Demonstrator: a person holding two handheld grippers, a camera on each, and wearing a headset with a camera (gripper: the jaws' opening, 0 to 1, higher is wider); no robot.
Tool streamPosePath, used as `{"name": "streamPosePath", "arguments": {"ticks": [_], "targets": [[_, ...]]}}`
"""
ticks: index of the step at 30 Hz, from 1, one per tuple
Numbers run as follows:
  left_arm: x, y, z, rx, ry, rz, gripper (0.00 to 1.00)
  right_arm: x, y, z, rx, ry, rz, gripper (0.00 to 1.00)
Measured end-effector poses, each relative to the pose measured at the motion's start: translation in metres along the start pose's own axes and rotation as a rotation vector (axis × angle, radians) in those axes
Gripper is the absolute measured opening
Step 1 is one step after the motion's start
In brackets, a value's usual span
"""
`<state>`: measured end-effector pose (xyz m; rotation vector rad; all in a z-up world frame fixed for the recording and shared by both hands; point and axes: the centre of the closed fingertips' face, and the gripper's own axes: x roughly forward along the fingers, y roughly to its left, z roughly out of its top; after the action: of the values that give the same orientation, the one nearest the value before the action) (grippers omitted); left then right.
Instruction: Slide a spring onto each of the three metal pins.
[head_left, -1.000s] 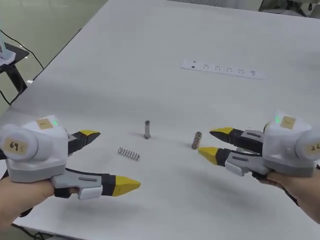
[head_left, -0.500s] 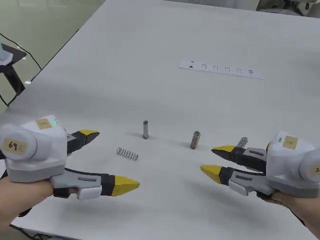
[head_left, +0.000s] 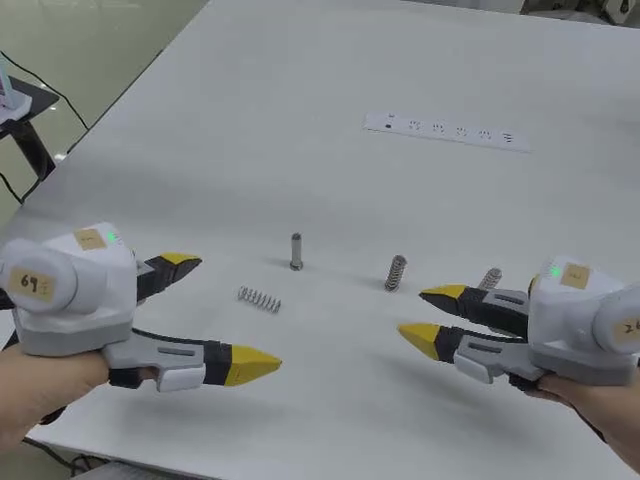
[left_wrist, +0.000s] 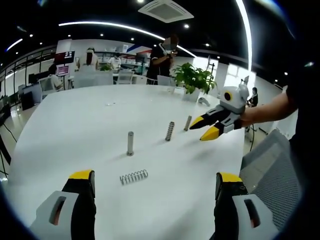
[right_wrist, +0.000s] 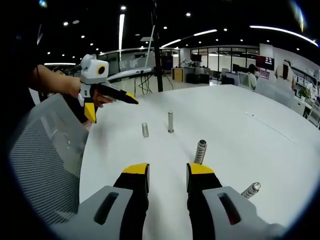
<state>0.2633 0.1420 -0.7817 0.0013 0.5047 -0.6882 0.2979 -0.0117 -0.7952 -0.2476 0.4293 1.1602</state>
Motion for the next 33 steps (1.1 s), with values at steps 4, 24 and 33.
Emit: {"name": "streamPosePath", "arguments": {"ticks": [4,24,33], "targets": [[-0.001,0.001,0.0,-0.001,-0.001,0.003,0.98,0.009,0.003,0.004,-0.004,-0.002,0.016,0.28],[-0.005,0.004,-0.002,-0.007,-0.001,0.009,0.98,0.076,0.033,0.045,-0.06,-0.032,0.132,0.26],[-0.008,0.005,-0.003,-0.011,-0.003,0.015,0.98,0.1,0.047,0.048,-0.07,-0.015,0.181,0.29]]}}
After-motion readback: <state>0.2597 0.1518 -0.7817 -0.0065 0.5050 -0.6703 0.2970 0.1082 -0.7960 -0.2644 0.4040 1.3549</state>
